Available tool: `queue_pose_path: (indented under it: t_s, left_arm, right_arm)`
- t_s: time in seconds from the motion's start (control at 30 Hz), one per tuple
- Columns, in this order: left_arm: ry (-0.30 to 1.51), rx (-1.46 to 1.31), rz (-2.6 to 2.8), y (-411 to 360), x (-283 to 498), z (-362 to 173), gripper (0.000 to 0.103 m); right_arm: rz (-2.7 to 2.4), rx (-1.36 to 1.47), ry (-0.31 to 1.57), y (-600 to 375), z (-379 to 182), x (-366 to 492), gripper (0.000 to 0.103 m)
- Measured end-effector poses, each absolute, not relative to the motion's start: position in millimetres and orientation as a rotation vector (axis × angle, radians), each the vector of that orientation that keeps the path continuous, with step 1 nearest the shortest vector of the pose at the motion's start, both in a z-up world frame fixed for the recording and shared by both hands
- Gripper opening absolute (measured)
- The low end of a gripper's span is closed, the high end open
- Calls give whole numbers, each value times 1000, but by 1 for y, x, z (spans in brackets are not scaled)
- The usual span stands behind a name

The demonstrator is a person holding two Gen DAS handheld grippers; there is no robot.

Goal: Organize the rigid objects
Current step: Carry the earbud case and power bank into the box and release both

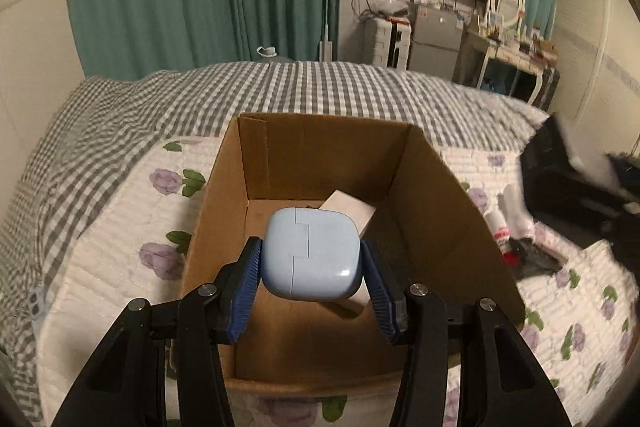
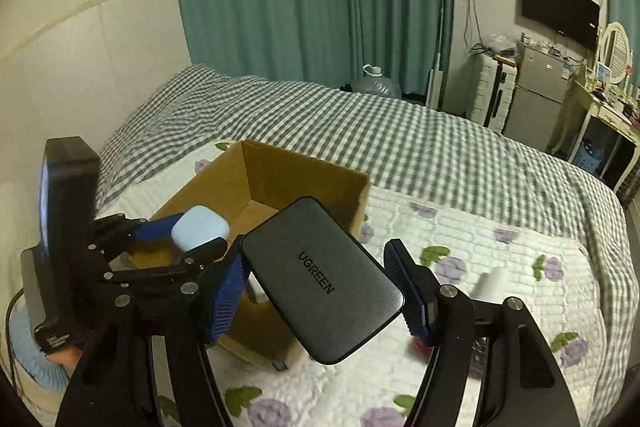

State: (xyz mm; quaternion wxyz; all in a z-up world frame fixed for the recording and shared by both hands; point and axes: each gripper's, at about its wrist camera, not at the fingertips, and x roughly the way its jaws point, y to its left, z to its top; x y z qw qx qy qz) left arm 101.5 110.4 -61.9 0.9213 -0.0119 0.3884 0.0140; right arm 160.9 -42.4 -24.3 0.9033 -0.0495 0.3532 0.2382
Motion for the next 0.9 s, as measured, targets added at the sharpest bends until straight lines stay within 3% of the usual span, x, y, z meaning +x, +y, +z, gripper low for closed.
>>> queue_pose_path:
  t_s: [0.03, 0.1, 0.6, 0.7, 0.9]
  left_arm:
    - [799, -32, 30, 112, 102, -60, 53]
    - [801, -38, 47, 117, 99, -56, 63]
    - [720, -28, 122, 131, 74, -37, 64]
    - [724, -30, 134, 132, 71, -39, 64]
    - [736, 6, 126, 107, 63, -37, 67]
  right_arm:
    - [493, -100, 729, -39, -25, 165, 67]
    - [494, -79, 723, -35, -26, 169, 67]
    - [487, -49, 762, -8, -56, 189, 68]
    - [458, -20, 722, -24, -46, 183, 83]
    - [371, 17, 701, -93, -29, 167, 89]
